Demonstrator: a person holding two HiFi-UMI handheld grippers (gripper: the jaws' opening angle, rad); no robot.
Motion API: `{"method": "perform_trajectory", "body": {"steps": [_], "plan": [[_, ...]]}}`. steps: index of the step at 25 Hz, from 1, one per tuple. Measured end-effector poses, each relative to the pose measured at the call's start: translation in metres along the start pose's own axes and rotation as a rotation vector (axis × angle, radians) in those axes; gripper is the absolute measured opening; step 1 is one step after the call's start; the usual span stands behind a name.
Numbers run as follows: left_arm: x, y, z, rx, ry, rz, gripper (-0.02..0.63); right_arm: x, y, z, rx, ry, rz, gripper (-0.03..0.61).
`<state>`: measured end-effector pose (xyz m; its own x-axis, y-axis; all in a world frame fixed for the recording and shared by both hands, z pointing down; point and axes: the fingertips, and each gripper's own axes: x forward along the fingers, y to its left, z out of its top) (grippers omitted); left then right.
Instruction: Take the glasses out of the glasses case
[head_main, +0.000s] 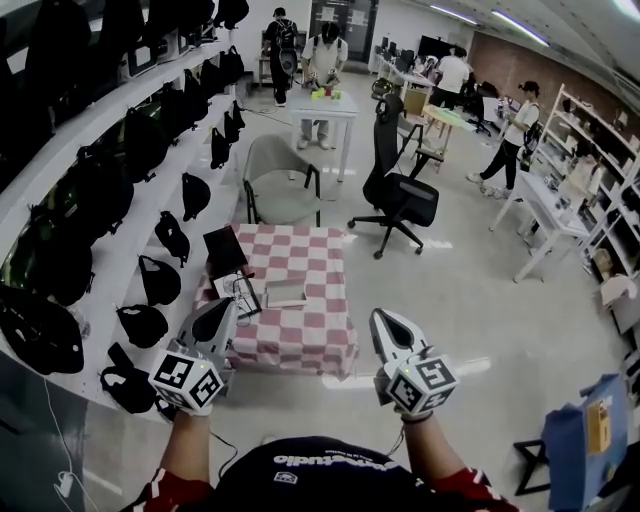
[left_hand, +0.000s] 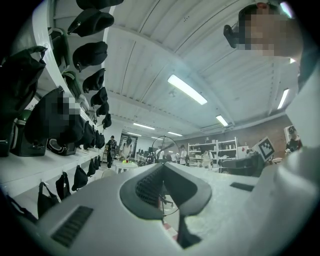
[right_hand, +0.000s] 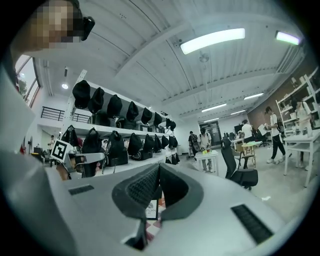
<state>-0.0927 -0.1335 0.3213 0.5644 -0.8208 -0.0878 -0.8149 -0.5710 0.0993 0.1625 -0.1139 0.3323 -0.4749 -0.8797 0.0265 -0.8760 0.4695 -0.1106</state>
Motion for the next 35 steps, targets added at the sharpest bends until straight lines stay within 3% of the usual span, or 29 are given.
{"method": "perform_trajectory", "body": {"steps": [35], "plan": [[0.0058,-0.0047,0.0048,-0.008,-0.012,-0.020,0.011,0.0042,0.0047,0.0033,-0.036,0.010,-0.006,0.000]]}}
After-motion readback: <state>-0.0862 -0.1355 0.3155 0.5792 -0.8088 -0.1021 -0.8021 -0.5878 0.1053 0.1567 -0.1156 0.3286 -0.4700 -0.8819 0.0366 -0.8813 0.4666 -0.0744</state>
